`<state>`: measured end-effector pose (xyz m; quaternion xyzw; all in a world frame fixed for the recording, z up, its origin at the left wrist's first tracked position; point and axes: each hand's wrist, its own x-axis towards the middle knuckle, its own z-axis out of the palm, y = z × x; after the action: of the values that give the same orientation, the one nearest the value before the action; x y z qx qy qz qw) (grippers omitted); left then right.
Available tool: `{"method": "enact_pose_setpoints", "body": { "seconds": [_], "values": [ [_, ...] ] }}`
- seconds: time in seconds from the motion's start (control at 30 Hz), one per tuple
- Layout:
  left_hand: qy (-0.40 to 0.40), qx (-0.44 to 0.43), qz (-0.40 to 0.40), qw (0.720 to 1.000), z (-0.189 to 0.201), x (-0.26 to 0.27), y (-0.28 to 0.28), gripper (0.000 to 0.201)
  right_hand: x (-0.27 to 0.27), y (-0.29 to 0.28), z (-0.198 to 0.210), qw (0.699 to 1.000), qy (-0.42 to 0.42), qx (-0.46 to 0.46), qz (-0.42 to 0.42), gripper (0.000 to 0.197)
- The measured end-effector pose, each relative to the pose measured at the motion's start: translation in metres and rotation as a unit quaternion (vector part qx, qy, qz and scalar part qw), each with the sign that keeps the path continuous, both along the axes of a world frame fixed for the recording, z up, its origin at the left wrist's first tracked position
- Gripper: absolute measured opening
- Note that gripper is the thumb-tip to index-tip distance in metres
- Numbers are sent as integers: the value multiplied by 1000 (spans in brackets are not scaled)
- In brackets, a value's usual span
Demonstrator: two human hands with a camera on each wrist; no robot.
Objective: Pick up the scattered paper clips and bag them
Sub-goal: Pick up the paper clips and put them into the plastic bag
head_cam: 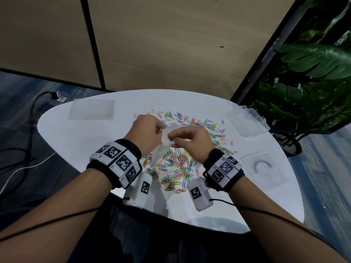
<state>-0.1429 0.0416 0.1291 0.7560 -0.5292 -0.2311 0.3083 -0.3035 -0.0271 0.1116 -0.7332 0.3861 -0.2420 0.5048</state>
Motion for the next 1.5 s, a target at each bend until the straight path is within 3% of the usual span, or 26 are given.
{"method": "enact_pose_setpoints", "body": {
  "seconds": [0.07, 0.1, 0.13, 0.2, 0.23, 0.27, 0.33, 0.43, 0.53, 0.63, 0.77, 0.9, 0.97, 1.1, 1.2, 1.27, 1.33, 1.43, 1.5],
  "values": [
    [2, 3, 7, 1000, 2, 5, 2, 29, -18, -8, -9, 997, -6, 47, -53, 16],
    [1, 6, 10, 1000, 3, 8, 4, 29, -30, -12, -18, 994, 79, 32, -62, 16],
    [-3, 9, 13, 1000, 4, 10, 5, 29, -45, -16, -33, 975, 219, 6, -44, 29],
    [-15, 14, 13, 1000, 6, 13, 8, 30, -78, -18, -69, 874, 485, 5, 14, 79],
    [-19, 15, 12, 1000, 7, 15, 10, 30, -89, -14, -83, 838, 545, 22, 22, 101],
    [-21, 15, 11, 1000, 8, 16, 11, 30, -98, -9, -97, 829, 558, 34, 19, 115],
    [-23, 14, 16, 1000, 9, 18, 13, 29, -104, 1, -115, 854, 520, 34, 6, 122],
    [-27, 17, 21, 999, 10, 19, 14, 30, -92, 14, -128, 897, 441, -2, -8, 106],
    [-24, 22, 17, 999, 9, 19, 15, 30, -72, 17, -134, 914, 405, -33, -21, 93],
    [-32, 29, 12, 999, 8, 20, 17, 30, -56, 11, -136, 904, 418, -92, -24, 82],
    [-40, 31, 9, 999, 8, 23, 17, 31, -41, 3, -142, 870, 441, -215, 44, 37],
    [-40, 34, 7, 999, 7, 22, 16, 31, -37, -6, -140, 869, 431, -237, 50, 16],
    [-42, 34, 5, 999, 6, 22, 15, 31, -41, -12, -130, 889, 414, -197, 16, 13],
    [-45, 33, 3, 998, 5, 19, 11, 31, -54, -27, -101, 940, 307, -64, -133, 4],
    [-42, 42, -3, 998, 4, 14, 9, 32, -55, -36, -76, 966, 118, 105, -205, 6],
    [-44, 45, -7, 998, 2, 11, 6, 32, -48, -37, -55, 952, -67, 214, -207, 19],
    [-39, 51, -11, 998, 1, 6, 5, 31, -36, -32, -31, 925, -189, 278, -176, 29],
    [-43, 50, -20, 998, 1, -3, 4, 31, -13, -17, -5, 895, -271, 336, -117, 24],
    [-51, 44, -29, 997, 0, -8, 3, 32, 0, -5, -1, 901, -262, 332, -94, 15]
  ]
}}
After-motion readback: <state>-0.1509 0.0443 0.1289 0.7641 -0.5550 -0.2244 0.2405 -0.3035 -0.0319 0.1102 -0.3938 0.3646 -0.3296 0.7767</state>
